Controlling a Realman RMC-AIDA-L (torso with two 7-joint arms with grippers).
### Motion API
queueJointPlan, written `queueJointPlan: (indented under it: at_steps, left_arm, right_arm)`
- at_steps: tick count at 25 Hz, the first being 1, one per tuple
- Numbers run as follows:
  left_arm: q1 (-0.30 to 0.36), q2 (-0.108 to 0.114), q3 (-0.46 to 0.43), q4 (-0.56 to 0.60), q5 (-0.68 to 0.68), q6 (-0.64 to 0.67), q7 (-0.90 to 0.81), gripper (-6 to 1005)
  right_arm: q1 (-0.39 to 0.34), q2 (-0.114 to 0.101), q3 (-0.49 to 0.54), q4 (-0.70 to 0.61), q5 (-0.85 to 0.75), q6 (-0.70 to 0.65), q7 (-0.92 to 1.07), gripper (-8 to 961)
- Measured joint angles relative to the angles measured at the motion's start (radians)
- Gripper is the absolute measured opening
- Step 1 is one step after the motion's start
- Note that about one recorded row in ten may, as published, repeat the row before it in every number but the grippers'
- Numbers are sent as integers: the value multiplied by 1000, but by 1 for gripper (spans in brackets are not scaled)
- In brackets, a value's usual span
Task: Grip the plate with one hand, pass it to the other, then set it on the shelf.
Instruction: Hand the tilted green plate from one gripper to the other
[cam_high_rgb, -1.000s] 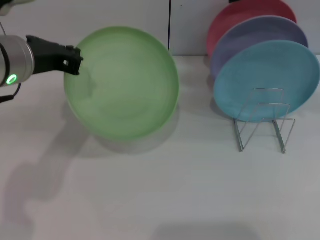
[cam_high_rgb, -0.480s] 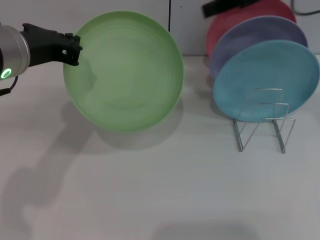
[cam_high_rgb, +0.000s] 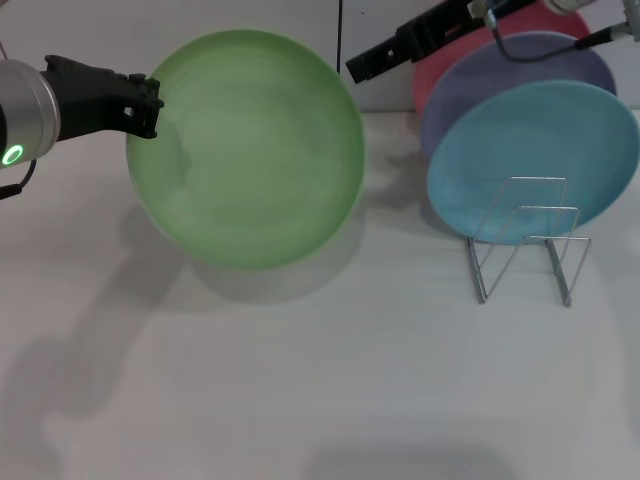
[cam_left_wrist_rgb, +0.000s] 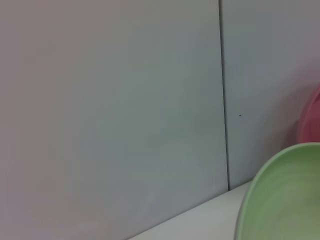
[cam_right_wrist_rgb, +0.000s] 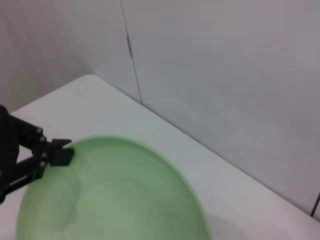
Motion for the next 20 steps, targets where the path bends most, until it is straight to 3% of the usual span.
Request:
queueJointPlan:
  at_steps: [12,20]
  left_arm:
    - [-6,1,3,-4,-20,-4,15,33]
    - [-7,1,2,-6,-32,-4,22,34]
  right_arm:
    - [12,6,-37,137,49,139,-29,812]
    - [15,8,-46,151,49,171,-38,811]
